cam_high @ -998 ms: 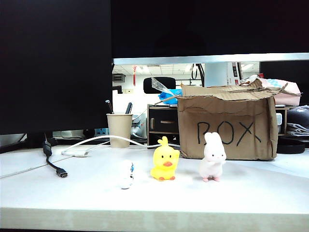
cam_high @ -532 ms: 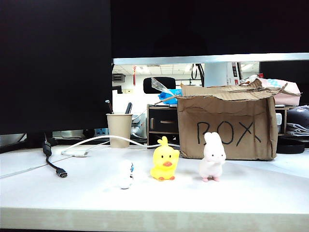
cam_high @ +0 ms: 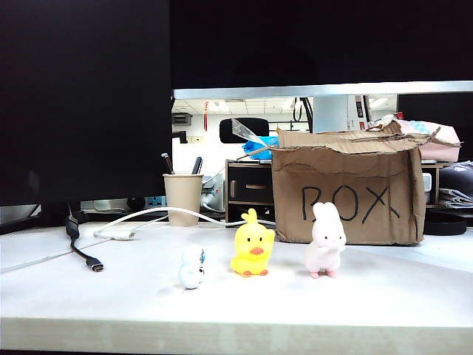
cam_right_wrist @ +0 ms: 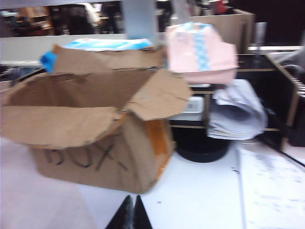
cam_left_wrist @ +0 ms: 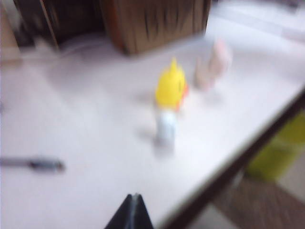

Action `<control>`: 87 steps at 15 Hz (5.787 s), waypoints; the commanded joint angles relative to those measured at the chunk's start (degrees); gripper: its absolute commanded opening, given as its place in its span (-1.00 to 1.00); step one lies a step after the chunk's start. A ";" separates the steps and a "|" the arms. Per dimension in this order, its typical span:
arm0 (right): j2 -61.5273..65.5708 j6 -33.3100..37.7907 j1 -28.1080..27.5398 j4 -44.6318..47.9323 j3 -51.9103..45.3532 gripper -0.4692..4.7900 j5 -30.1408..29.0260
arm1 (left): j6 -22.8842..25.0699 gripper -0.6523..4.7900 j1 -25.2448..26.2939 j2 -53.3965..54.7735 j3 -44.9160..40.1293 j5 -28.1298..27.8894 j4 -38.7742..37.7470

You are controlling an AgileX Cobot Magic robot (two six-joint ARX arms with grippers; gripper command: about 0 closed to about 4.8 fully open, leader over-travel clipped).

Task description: Put the doll that is least similar in size compared to the others into the paper box.

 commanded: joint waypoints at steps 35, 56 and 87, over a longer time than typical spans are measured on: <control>93.66 2.14 47.93 -21.64 60.24 0.65 -3.72 | 0.02 -0.78 0.07 4.44 0.02 0.59 -0.33; 100.63 2.21 48.00 -18.60 60.22 0.20 -0.02 | 0.02 -0.78 0.07 4.44 0.02 0.57 -0.31; 104.83 5.22 48.02 -6.10 60.30 0.23 1.22 | 0.02 -0.78 0.07 4.42 0.02 0.57 -0.31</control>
